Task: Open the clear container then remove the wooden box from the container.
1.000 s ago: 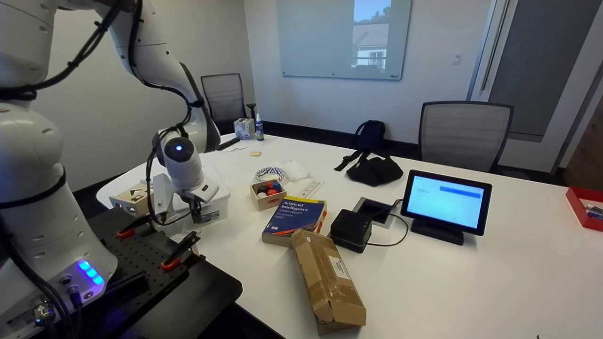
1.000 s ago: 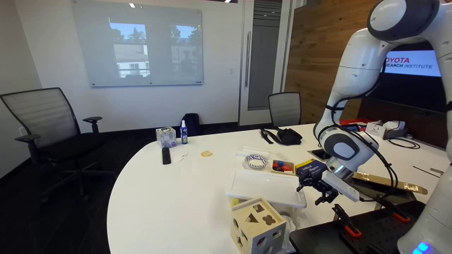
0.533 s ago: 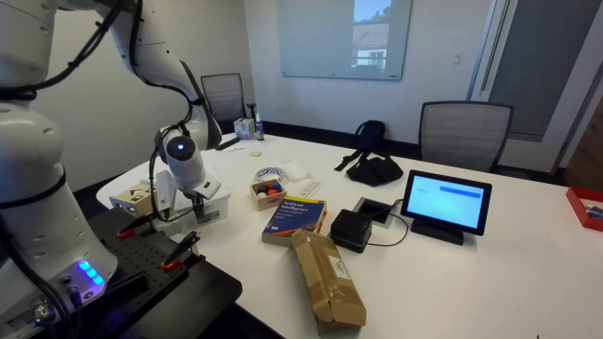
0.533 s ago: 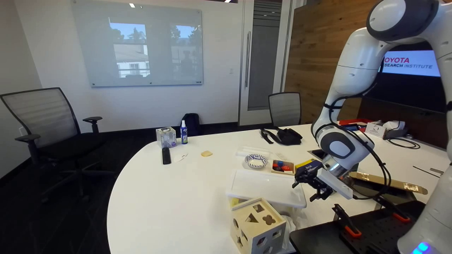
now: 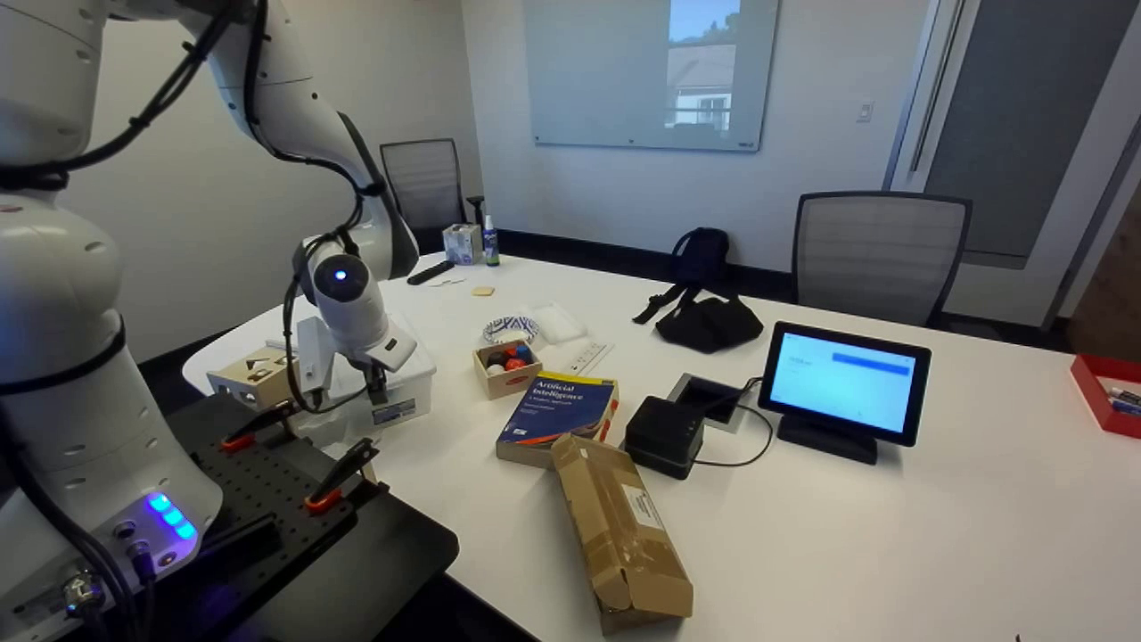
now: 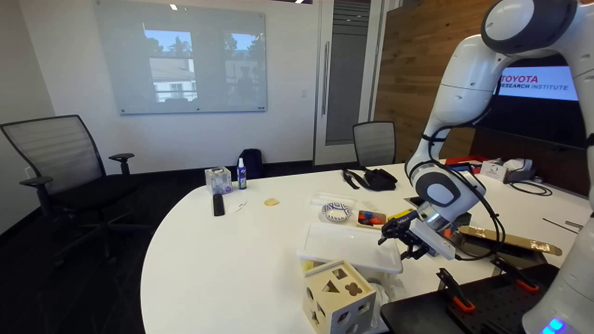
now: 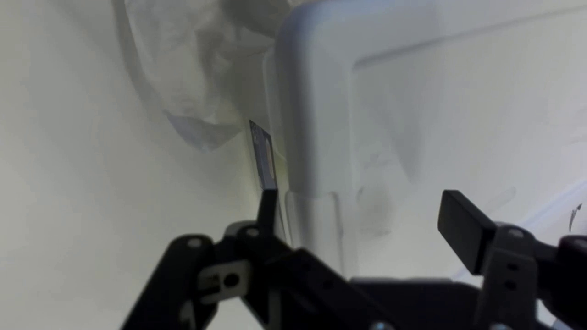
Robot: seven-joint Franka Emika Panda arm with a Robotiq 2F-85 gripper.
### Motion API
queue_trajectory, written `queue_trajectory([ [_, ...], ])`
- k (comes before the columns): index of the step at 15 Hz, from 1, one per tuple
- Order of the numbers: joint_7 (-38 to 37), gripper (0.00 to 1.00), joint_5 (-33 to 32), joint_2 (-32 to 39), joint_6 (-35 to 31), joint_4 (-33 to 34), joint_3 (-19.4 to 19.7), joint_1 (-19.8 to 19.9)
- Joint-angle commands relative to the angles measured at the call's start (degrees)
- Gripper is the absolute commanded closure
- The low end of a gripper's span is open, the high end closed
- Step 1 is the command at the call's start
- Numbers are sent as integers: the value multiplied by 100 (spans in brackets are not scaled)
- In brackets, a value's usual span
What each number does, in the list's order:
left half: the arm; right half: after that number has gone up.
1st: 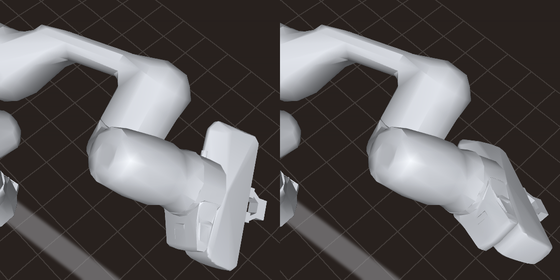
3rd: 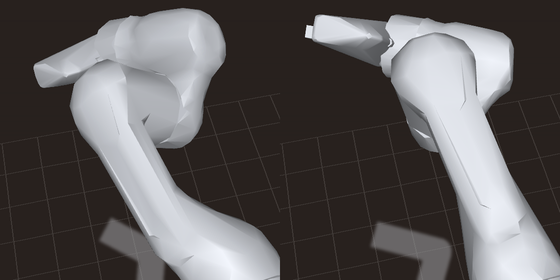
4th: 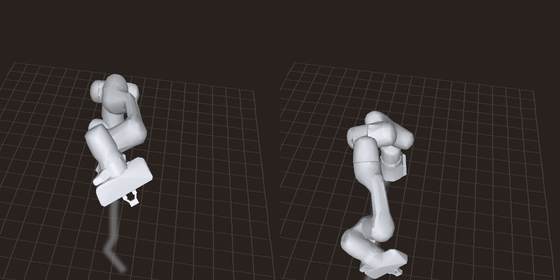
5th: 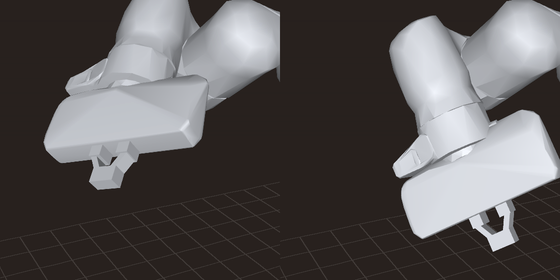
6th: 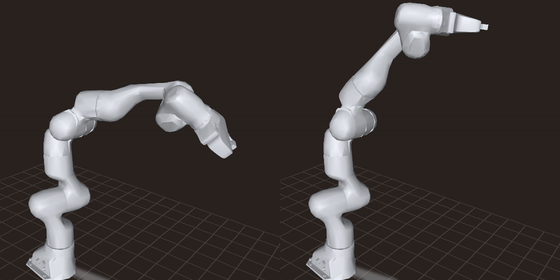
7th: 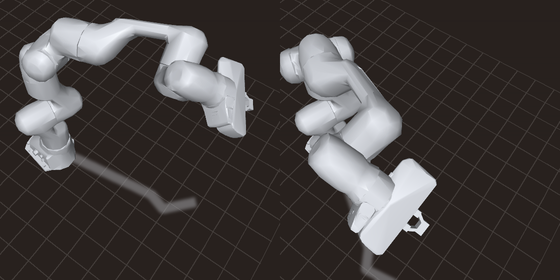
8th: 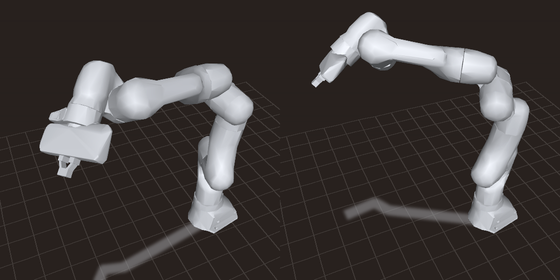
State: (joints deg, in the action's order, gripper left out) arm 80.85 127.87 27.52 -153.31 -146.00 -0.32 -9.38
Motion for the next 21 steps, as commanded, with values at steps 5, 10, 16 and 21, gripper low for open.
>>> queue_trajectory([
  [5, 221, 73, 156, 124, 103, 28, 61, -48],
  [10, 349, 87, 151, 51, 135, 3, 104, -51],
  [16, 278, 92, -92, 22, -323, 52, 277, -598],
  [21, 407, 92, -196, 42, -1077, 219, 84, -831],
])
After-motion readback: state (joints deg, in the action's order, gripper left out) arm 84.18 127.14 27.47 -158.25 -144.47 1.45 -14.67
